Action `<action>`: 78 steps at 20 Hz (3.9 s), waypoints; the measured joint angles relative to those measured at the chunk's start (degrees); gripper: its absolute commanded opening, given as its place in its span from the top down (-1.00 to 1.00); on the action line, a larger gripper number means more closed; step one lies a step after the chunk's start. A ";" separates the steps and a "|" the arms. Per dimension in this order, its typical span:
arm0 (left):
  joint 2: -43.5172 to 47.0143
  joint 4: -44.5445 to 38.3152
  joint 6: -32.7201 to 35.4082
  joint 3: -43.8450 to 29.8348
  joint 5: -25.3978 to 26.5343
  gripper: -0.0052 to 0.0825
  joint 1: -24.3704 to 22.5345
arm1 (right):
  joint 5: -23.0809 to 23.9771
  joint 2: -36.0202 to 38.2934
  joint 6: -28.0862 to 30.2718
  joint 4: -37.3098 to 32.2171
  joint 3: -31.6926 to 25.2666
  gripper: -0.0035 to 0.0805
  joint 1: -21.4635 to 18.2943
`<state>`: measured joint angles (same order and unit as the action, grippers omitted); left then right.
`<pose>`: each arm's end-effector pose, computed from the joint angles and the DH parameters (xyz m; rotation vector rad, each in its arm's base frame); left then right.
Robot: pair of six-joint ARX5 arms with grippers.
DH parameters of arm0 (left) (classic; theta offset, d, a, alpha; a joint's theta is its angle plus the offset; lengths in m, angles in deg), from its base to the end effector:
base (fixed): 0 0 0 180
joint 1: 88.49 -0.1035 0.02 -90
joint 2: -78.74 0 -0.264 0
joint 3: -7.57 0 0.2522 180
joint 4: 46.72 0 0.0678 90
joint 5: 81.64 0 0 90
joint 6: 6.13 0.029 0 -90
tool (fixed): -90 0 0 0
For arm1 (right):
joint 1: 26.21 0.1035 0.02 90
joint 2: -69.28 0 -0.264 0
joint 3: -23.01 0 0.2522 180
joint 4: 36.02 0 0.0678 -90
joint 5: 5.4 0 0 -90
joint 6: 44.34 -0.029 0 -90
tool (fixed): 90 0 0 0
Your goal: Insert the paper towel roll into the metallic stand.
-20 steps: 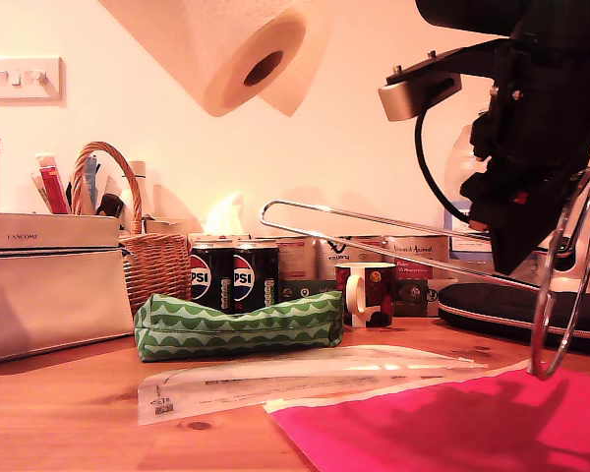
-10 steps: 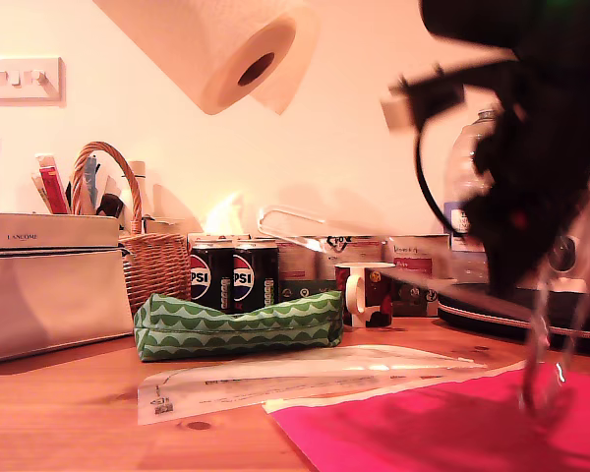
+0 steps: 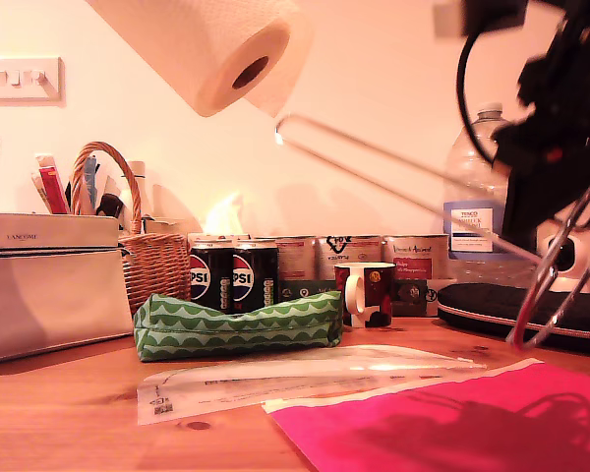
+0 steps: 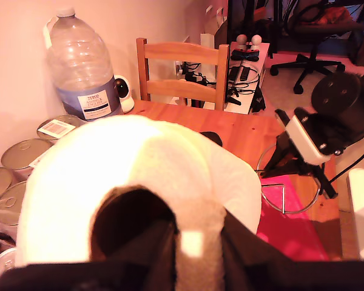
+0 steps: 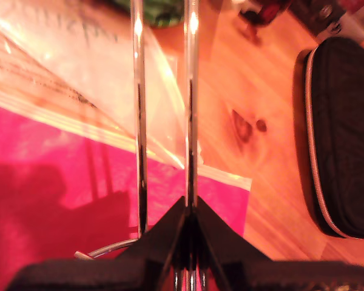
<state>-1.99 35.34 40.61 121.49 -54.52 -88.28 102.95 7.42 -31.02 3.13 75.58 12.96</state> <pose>0.2417 -0.0267 0.4411 0.2368 0.2907 -1.2396 0.1667 0.1241 0.2243 -0.6280 0.7076 0.4298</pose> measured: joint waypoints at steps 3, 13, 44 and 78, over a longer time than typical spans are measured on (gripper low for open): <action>0.00 0.00 -0.02 0.00 -0.20 0.93 0.00 | 0.00 -0.02 0.00 0.13 0.00 0.94 0.63; 0.00 -0.20 -0.11 0.00 -0.48 0.93 -0.26 | -0.20 0.07 -1.27 -1.55 -0.02 0.94 5.66; 0.02 2.89 -1.68 0.00 -11.04 0.93 -3.21 | -7.98 10.21 3.76 -9.77 -1.16 0.94 8.72; -0.09 -4.37 -15.76 -0.44 34.97 0.93 23.65 | -23.89 -36.83 -10.54 -86.47 -14.64 0.94 7.30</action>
<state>-2.08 30.96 24.85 121.05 -19.54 -64.63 79.06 -29.41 -41.55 -83.34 60.93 20.26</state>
